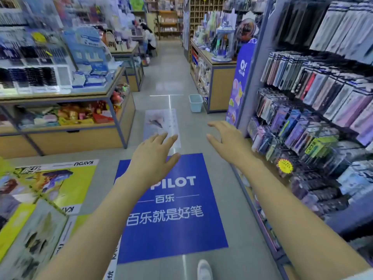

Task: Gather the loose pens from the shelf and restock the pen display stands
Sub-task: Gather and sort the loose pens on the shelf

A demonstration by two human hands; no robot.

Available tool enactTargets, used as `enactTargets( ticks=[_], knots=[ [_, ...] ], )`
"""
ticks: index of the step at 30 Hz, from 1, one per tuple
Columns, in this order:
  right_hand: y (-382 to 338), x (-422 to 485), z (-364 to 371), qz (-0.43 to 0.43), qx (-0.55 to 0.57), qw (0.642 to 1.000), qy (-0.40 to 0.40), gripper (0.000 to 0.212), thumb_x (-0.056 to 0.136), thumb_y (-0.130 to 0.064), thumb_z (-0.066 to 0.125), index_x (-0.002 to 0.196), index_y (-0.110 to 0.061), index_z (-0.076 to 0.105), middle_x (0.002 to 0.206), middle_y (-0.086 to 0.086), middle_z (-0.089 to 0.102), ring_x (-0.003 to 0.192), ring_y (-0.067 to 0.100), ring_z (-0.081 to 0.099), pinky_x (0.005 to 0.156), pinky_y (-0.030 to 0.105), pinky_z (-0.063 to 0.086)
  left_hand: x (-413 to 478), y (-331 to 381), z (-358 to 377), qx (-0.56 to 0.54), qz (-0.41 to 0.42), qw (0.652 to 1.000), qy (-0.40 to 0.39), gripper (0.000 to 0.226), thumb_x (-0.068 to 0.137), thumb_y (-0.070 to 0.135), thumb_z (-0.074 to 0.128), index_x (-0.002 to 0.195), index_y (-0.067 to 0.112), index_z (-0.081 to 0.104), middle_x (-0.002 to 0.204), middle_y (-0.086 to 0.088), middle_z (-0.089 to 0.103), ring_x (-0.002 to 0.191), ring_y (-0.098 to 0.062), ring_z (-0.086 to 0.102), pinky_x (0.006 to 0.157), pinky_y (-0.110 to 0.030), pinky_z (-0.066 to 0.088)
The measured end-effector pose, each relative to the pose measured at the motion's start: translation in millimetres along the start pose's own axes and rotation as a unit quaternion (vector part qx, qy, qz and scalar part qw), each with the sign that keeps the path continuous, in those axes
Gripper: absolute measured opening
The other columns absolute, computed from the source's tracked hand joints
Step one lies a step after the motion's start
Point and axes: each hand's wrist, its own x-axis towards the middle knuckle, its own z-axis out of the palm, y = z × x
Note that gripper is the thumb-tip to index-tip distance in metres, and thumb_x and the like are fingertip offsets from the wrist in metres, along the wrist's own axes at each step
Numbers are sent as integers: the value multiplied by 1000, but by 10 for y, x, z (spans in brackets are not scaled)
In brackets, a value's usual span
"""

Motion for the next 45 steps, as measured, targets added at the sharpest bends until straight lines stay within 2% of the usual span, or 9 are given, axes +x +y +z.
enactTargets(
  ticks=[7,12,19,29,34,37,42,45],
  knots=[
    [526,1149,335,6,-7,1000,20,40,98,-31,51,135,-16,51,137,7,52,127,24,46,103,35,33,1224,-346,376,0,-12,1000,1,59,100,46,36,152,25,21,158,-4,24,145,-24,22,113,-37,27],
    [996,2143,562,13,-1,1000,-22,41,98,-32,50,136,-18,50,139,5,51,127,24,45,104,35,32,2385,-492,510,-10,-21,1000,4,57,100,45,36,151,24,23,157,-4,26,143,-23,25,112,-37,27],
    [1387,3579,754,2,-7,1000,-23,40,98,-30,51,136,-17,51,138,5,51,126,24,46,100,33,32,3818,-872,578,-17,-32,999,14,57,100,44,38,151,23,25,156,-6,29,142,-25,28,111,-38,28],
    [1780,5495,1738,20,-9,999,-40,39,96,-30,52,133,-17,54,132,5,55,121,25,49,98,37,33,5724,-2055,1051,-27,-34,999,-10,57,99,45,38,151,25,25,157,-5,27,143,-26,26,112,-41,31],
    [1775,6643,2075,37,-12,999,-27,39,96,-29,53,132,-15,54,130,8,57,121,28,50,99,40,35,6744,-2760,1028,-22,-16,1000,-15,57,99,44,39,151,25,25,157,-6,26,143,-25,26,111,-41,31],
    [1796,7277,2202,39,-18,999,-21,39,97,-28,53,134,-16,53,134,7,54,123,27,48,99,39,33,7341,-3084,988,-27,-1,1000,-1,56,99,42,40,150,22,28,156,-5,28,143,-24,26,111,-37,28],
    [1984,8274,2482,38,-22,999,-19,40,98,-28,52,136,-16,51,137,5,52,125,25,46,99,36,31,8299,-3553,1113,-37,1,999,-19,57,100,45,38,151,25,24,158,-6,24,144,-25,22,114,-39,24],
    [2182,8892,2725,32,-27,999,-19,39,98,-29,51,135,-16,51,134,6,53,124,25,47,94,31,30,8921,-3816,1240,-33,-1,999,-26,57,100,45,36,152,26,21,159,-5,21,145,-25,20,114,-38,22]
  ],
)
